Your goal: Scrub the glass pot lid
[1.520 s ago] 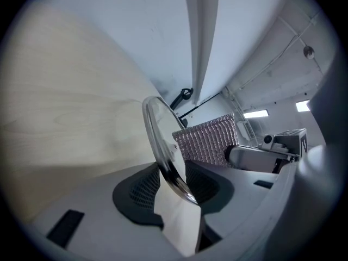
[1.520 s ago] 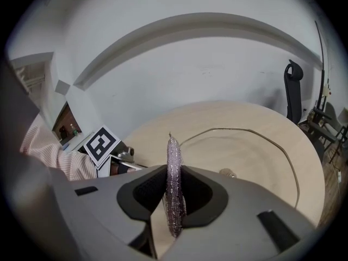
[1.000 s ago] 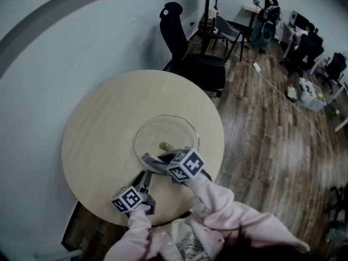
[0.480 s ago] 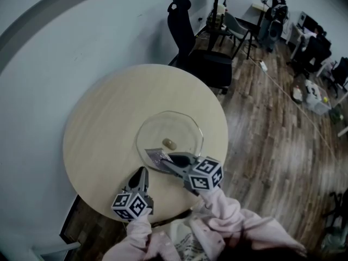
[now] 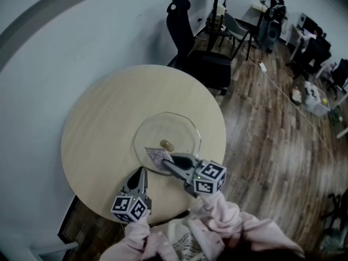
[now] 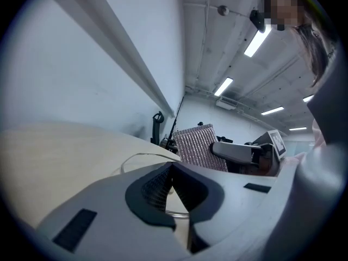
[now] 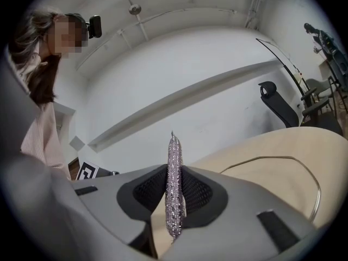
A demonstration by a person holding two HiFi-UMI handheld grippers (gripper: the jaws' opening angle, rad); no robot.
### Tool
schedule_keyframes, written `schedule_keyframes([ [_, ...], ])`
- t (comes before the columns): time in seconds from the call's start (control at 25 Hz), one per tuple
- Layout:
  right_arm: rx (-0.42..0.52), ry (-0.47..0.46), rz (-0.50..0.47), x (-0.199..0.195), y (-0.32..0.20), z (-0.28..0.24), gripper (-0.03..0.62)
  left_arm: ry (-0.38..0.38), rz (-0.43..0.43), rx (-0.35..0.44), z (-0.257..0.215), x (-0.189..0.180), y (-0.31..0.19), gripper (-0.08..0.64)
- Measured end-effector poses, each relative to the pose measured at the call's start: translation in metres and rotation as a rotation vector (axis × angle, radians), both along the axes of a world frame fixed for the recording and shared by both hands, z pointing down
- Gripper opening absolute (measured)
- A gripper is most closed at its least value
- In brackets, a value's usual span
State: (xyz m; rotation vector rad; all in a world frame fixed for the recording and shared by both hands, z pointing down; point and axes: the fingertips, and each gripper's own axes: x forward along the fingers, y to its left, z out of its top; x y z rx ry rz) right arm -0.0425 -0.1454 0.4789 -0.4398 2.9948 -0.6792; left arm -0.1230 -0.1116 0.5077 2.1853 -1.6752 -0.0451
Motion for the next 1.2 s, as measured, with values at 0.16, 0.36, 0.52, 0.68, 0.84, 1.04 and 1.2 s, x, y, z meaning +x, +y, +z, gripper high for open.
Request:
schedule_keyframes([
  [0.16, 0.003, -0.005, -0.002, 0.000, 0.000, 0.000, 0.074, -0.008, 0.005, 0.013, -0.003, -0.001, -0.002, 0.000],
  [0.36, 0.003, -0.010, -0.006, 0.001, 0.000, 0.001, 0.074, -0.008, 0.005, 0.012, -0.004, 0.001, -0.004, 0.000],
  [0.52, 0.007, -0.016, -0.011, 0.002, 0.000, -0.001, 0.074, -0.015, 0.006, 0.016, -0.006, 0.002, -0.004, 0.000],
  [0.68, 0.015, -0.015, -0.014, 0.003, 0.000, -0.003, 0.072, -0.029, 0.008, 0.023, -0.008, 0.005, -0.005, 0.000],
  [0.84, 0.018, -0.010, -0.019, 0.003, 0.000, -0.003, 0.072, -0.037, 0.007, 0.029, -0.011, 0.006, -0.006, 0.000],
  [1.04, 0.021, -0.002, -0.019, 0.005, 0.002, -0.002, 0.072, -0.043, 0.009, 0.028, -0.010, 0.009, -0.006, 0.000],
  [1.2, 0.017, 0.003, -0.014, 0.010, 0.003, 0.000, 0.072, -0.051, 0.014, 0.024, -0.009, 0.013, -0.005, 0.000],
])
